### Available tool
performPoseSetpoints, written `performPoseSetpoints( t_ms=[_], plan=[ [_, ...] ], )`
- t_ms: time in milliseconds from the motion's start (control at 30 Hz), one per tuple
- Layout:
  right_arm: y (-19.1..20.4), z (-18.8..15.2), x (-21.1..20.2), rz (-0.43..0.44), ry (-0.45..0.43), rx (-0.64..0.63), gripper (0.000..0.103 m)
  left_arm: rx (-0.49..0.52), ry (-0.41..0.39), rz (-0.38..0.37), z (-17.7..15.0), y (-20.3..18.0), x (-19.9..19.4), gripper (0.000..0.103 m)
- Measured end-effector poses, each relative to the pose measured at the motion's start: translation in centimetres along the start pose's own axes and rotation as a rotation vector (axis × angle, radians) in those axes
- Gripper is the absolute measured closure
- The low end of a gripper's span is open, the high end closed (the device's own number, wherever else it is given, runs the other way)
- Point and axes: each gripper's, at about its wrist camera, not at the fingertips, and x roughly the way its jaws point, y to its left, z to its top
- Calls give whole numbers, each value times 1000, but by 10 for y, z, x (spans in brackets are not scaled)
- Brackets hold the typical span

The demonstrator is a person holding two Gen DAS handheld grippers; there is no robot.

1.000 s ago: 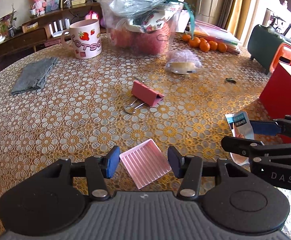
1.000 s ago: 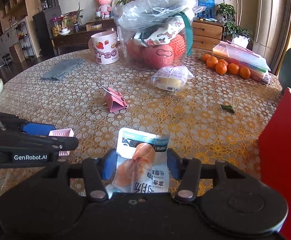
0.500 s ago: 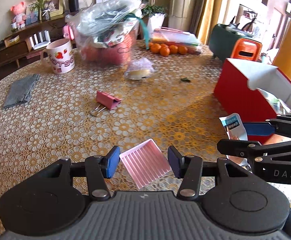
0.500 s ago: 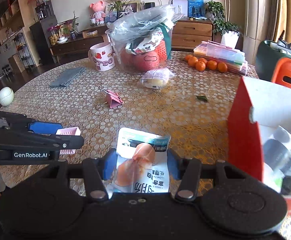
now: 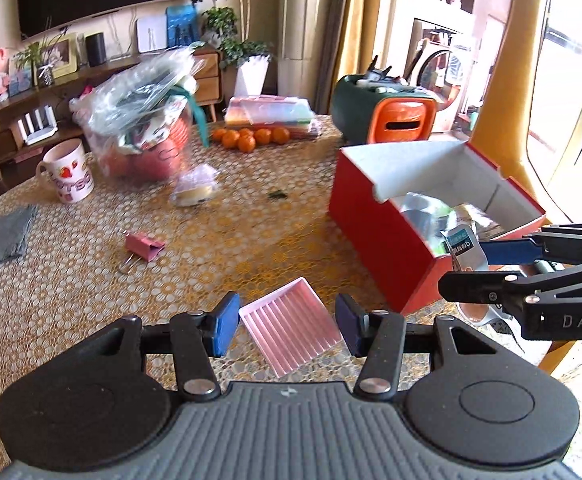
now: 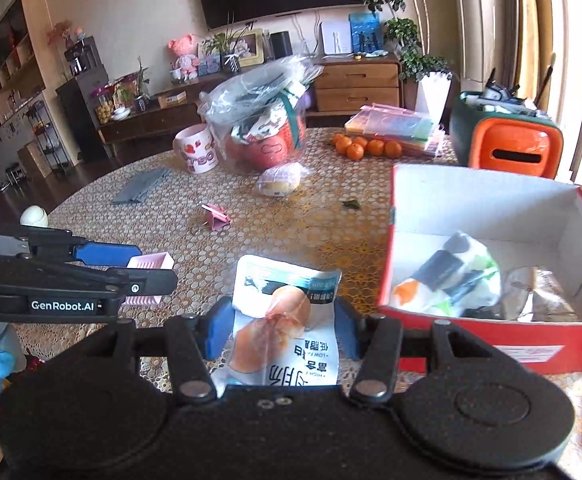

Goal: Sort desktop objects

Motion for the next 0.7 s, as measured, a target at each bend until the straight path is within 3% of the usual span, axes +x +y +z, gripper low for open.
performPoseSetpoints(
  t_ms=[433,700],
  plan=[
    [-63,15,-55,-107,-82,34,50,100,-32,-66,40,-63,0,52],
    [-110,22,-69,-191,-121,81,50,170,-34,-99,68,-104,26,52]
  ],
)
